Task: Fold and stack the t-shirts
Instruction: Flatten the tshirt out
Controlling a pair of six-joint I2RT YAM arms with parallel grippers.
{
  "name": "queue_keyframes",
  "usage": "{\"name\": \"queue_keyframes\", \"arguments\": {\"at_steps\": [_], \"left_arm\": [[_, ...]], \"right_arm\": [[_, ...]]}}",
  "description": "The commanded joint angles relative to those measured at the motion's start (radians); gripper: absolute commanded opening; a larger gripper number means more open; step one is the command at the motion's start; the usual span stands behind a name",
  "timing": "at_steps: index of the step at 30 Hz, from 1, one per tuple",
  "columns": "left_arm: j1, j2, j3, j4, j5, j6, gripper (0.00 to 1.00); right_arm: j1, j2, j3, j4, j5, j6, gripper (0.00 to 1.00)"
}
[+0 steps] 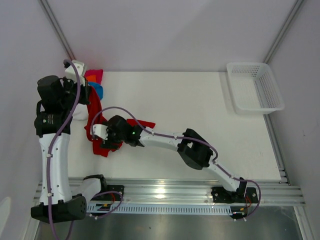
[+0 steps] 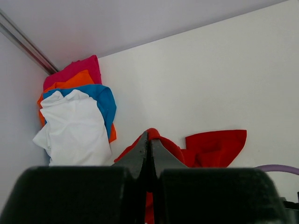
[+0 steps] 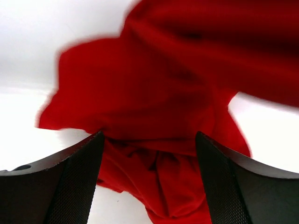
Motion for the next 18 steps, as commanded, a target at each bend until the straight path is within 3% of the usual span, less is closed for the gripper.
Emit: {"name": "queue_keyframes", "arguments": {"at_steps": [1,7,9,10,12,13,18], "left_arm": [[0.012,-0.032,0.006,0.045,-0.038,-0.008,0.00],[0.022,-0.056,0.036,0.015,-0.065,0.006,0.00],[0.022,-0.064,0.030,0.014,-0.064,0.005,0.00],[0.024,-0.064,0.030,0.012,-0.062,0.006,0.00],[0.022,-0.064,0.027,0.003,-0.062,0.011,0.00],[0.024,-0.063,0.030,0.003,-0.062,0.011,0.00],[0.022,-0.046,0.039,0.008,-0.047,0.008,0.00]], "right_arm": [[0.027,0.065,0.020,0.013,0.122,-0.041,0.81],[0.015,0.115,-0.003,-0.027,0.215,-0.075,0.77],[0.000,0.117,-0.001,-0.048,0.211,-0.069,0.63],[-0.005,0.111,0.002,-0.073,0.206,-0.055,0.37],[-0.030,0.092,0.002,-0.105,0.197,-0.034,0.04],[-0.042,0.077,-0.001,-0.148,0.177,-0.008,0.00],[-0.195,-0.115,-0.059,-0.280,0.059,0.087,0.00]]}}
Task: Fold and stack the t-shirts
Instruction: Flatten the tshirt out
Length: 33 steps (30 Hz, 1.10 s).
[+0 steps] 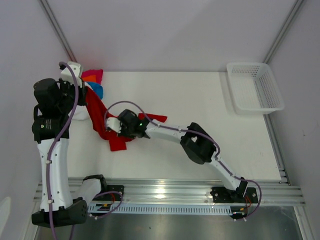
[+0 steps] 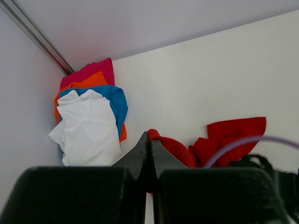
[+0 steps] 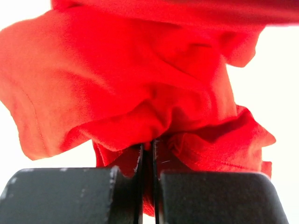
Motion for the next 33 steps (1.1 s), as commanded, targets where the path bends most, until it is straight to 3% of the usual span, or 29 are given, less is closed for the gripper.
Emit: {"name": "queue_keyframes", "arguments": {"at_steps": [1,6,10,11,12,13,15,16,23,28,33], "left_arm": [[0.012,0.007,0.041,0.009,0.010,0.004,0.01],[0.014,0.044,0.038,0.031,0.039,-0.015,0.00],[0.012,0.073,0.048,0.038,0.061,-0.025,0.00],[0.012,0.078,0.053,0.040,0.064,-0.024,0.00],[0.012,0.084,0.057,0.038,0.065,-0.022,0.00],[0.012,0.090,0.059,0.035,0.065,-0.018,0.00],[0.012,0.099,0.064,0.034,0.067,-0.016,0.00],[0.012,0.102,0.070,0.032,0.070,-0.016,0.00],[0.012,0.124,0.073,0.023,0.082,-0.015,0.00],[0.012,0.119,0.071,0.008,0.076,-0.004,0.00],[0.012,0.110,0.068,-0.004,0.070,0.005,0.00]], "right_arm": [[-0.160,-0.173,-0.024,-0.215,-0.089,0.102,0.00],[-0.387,-0.328,0.065,-0.410,-0.322,0.203,0.00],[-0.552,-0.361,0.200,-0.682,-0.497,0.179,0.01],[-0.574,-0.368,0.215,-0.720,-0.535,0.167,0.10],[-0.588,-0.397,0.217,-0.752,-0.590,0.138,0.54],[-0.608,-0.417,0.205,-0.793,-0.600,0.118,0.71],[-0.608,-0.468,0.136,-0.777,-0.568,0.094,0.93],[-0.602,-0.529,0.026,-0.707,-0.506,0.078,0.96],[-0.349,-0.651,-0.347,-0.401,-0.183,-0.044,0.97],[-0.194,-0.591,-0.396,-0.271,-0.149,-0.070,0.87],[-0.117,-0.475,-0.420,-0.081,0.053,-0.133,0.82]]}}
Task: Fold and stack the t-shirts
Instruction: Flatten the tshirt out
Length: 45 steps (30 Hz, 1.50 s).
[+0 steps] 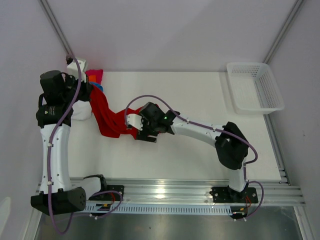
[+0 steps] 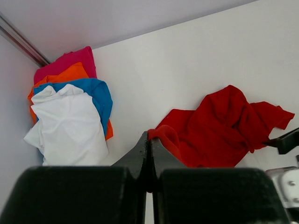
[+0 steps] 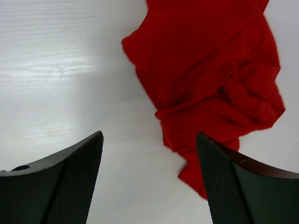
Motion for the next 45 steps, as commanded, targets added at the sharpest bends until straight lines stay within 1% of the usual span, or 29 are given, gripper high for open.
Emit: {"name": "queue_keyframes", "arguments": {"at_steps": [1,4,8,12,15,18,20,22,26,31,39,41,42,43,45], "left_arm": [[0.010,-0.023,0.035,0.000,0.007,0.008,0.00],[0.011,-0.034,0.020,0.003,-0.001,0.011,0.00],[0.011,-0.038,0.006,0.010,0.003,0.008,0.00],[0.011,-0.040,-0.003,0.013,0.003,0.010,0.00],[0.011,-0.038,-0.009,0.014,0.004,0.011,0.00],[0.013,-0.038,-0.017,0.017,0.003,0.016,0.00],[0.011,-0.038,-0.025,0.019,0.003,0.016,0.00],[0.011,-0.037,-0.031,0.022,0.004,0.016,0.00],[0.011,-0.041,-0.040,0.023,0.003,0.021,0.00],[0.011,-0.049,-0.049,0.027,0.003,0.024,0.00],[0.011,-0.064,-0.059,0.022,0.001,0.030,0.00],[0.011,-0.071,-0.052,0.019,-0.001,0.034,0.00],[0.011,-0.072,-0.058,0.019,-0.001,0.034,0.00],[0.011,-0.074,-0.059,0.017,-0.002,0.036,0.00],[0.011,-0.075,-0.063,0.017,-0.001,0.036,0.00]], "right_arm": [[0.030,0.054,-0.008,0.232,0.185,-0.065,0.82],[0.031,0.089,-0.002,0.330,0.211,-0.071,0.81],[0.050,0.105,0.013,0.338,0.134,-0.054,0.81],[0.105,0.137,-0.018,0.384,0.175,-0.100,0.80],[0.120,0.161,-0.002,0.367,0.163,-0.093,0.79],[0.128,0.184,0.054,0.303,0.134,-0.063,0.80],[0.133,0.198,0.106,0.238,0.067,-0.033,0.81],[0.139,0.207,0.131,0.208,0.042,-0.019,0.81],[0.149,0.215,0.121,0.224,0.077,-0.034,0.77],[0.149,0.214,0.081,0.261,0.157,-0.066,0.74],[0.133,0.246,0.042,0.327,0.243,-0.099,0.74],[0.116,0.263,0.054,0.322,0.242,-0.094,0.72],[0.111,0.266,0.059,0.318,0.238,-0.089,0.69],[0.108,0.272,0.065,0.304,0.228,-0.080,0.58],[0.097,0.273,0.087,0.289,0.220,-0.073,0.41]]}}
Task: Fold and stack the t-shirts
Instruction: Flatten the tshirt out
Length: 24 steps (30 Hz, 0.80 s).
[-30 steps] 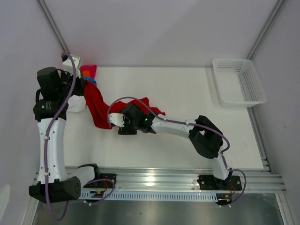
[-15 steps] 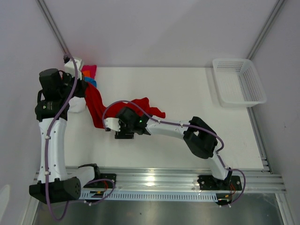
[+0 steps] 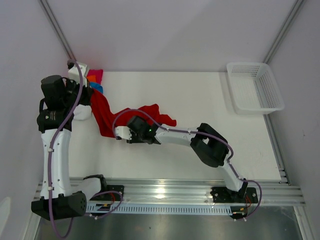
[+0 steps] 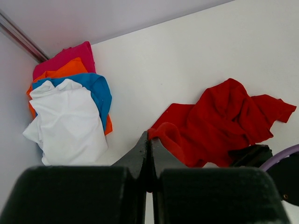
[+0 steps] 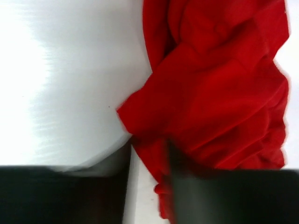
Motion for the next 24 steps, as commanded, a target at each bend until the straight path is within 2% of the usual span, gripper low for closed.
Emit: {"name": "queue_keyframes", "arguments": {"at_steps": [1,2,3,8,11,18,24], "left_arm": [[0.011,-0.025,-0.006,0.016,0.001,0.017,0.00],[0.011,-0.027,-0.006,0.016,0.001,0.016,0.00],[0.011,-0.025,-0.006,0.018,0.003,0.016,0.00],[0.011,-0.016,0.007,0.015,0.009,0.013,0.00],[0.011,-0.010,0.007,0.016,0.009,0.011,0.00],[0.011,0.016,0.014,0.024,0.027,0.000,0.00],[0.011,0.032,0.042,0.024,0.026,-0.001,0.01]], "right_arm": [[-0.022,0.007,0.042,-0.002,0.004,0.019,0.15],[-0.028,0.001,0.052,-0.009,-0.001,0.030,0.04],[-0.033,-0.005,0.059,-0.015,-0.005,0.039,0.00],[-0.079,-0.082,0.135,-0.125,-0.077,0.108,0.00],[-0.149,-0.151,0.190,-0.215,-0.153,0.160,0.00],[-0.382,-0.273,0.390,-0.370,-0.246,0.230,0.00],[-0.623,-0.341,0.447,-0.332,-0.222,0.260,0.00]]}}
